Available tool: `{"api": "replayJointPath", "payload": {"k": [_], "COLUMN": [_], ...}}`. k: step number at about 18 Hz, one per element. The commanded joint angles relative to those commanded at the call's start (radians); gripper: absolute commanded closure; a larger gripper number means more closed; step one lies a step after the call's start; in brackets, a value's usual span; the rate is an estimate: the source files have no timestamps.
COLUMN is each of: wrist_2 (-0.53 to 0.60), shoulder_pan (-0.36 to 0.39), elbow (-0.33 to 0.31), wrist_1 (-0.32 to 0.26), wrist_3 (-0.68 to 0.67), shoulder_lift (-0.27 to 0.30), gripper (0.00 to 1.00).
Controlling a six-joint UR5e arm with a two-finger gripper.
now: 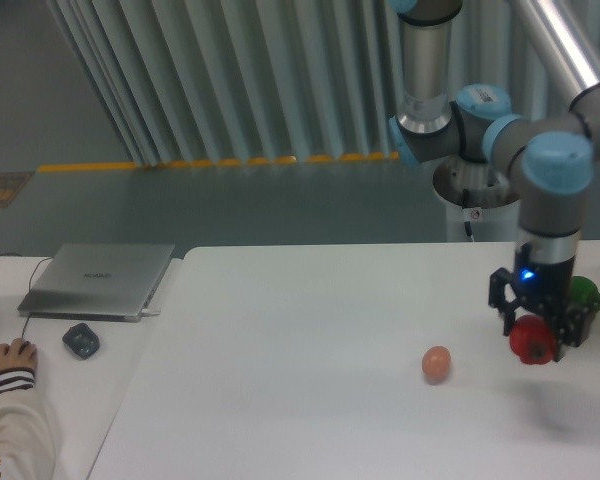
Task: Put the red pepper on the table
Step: 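Lower the held red pepper onto the table beside the orange ball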
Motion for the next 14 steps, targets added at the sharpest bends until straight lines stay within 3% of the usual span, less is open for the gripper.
{"api": "replayJointPath", "payload": {"k": [4, 14], "wrist_2": [0.028, 0.031], "shoulder_pan": [-0.025, -0.034], "elbow": [0.002, 0.002], "wrist_1": [0.04, 0.044], "wrist_3": [-0.002, 0.002], "shoulder_lift": [-0.041, -0.071], "gripper": [0.37, 0.36]}}
